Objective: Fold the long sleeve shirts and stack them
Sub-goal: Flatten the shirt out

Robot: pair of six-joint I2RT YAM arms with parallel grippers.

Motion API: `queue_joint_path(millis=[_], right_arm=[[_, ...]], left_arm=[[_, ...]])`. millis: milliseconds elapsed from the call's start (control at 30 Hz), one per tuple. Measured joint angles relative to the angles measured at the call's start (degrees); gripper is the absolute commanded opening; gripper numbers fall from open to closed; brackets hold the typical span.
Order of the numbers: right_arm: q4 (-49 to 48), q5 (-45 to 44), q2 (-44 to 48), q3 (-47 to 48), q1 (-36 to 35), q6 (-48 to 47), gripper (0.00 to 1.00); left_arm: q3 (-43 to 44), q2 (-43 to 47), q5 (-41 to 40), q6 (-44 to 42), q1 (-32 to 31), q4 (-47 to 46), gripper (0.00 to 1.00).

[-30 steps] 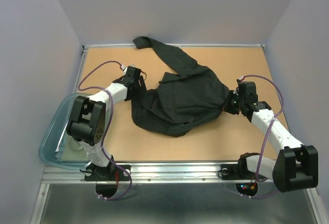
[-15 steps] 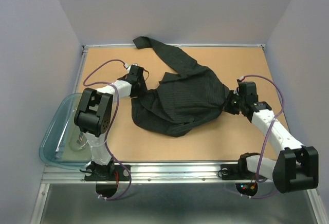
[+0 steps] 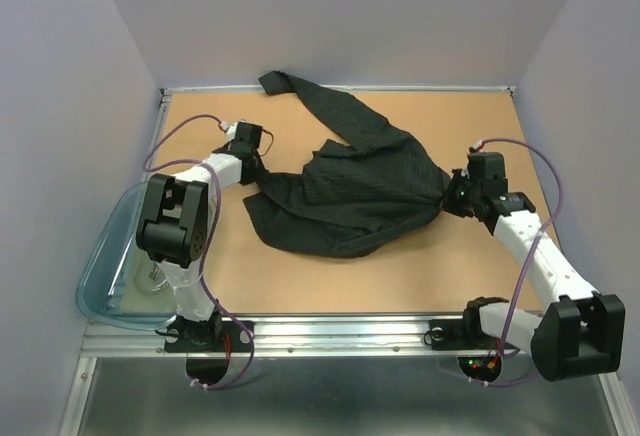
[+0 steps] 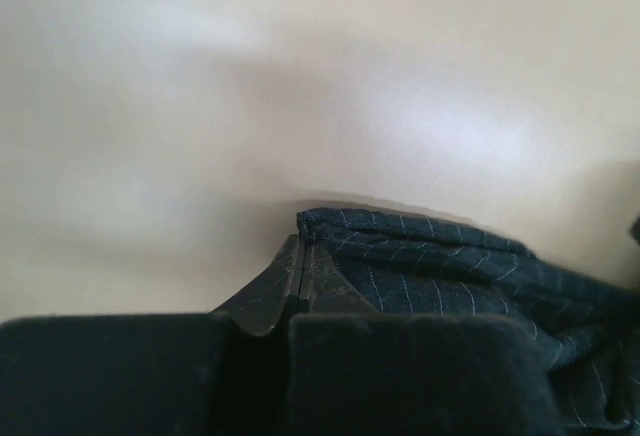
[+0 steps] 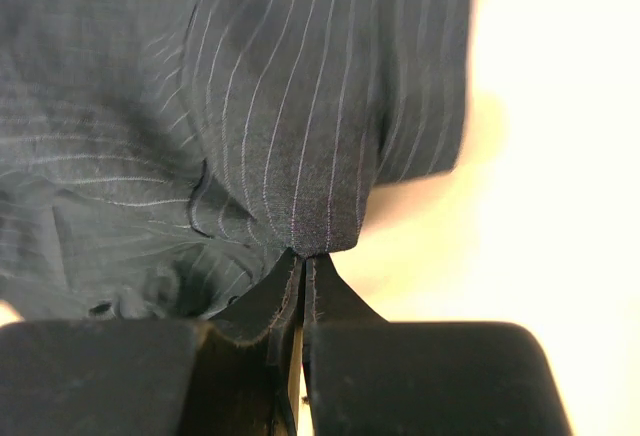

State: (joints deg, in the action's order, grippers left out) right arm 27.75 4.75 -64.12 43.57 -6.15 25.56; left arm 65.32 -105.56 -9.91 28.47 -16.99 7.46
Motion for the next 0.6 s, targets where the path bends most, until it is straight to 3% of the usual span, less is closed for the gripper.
queue_joint_path(millis=[233, 467, 600], right_arm=[[5.5, -11.1, 5.0, 7.3, 0.5, 0.0, 0.0], [10.3, -16.2, 13.3, 7.8, 0.5, 2.8, 0.01], [10.8, -15.7, 11.0, 7.8, 0.5, 3.4, 0.01]], left_arm=[[0.1, 10.3, -3.7, 5.8, 11.6, 2.4, 0.0], [-10.1, 28.7, -1.0, 10.9, 10.6, 0.9, 0.0], [-10.4, 31.4, -0.7, 10.2, 10.8, 2.2, 0.0]])
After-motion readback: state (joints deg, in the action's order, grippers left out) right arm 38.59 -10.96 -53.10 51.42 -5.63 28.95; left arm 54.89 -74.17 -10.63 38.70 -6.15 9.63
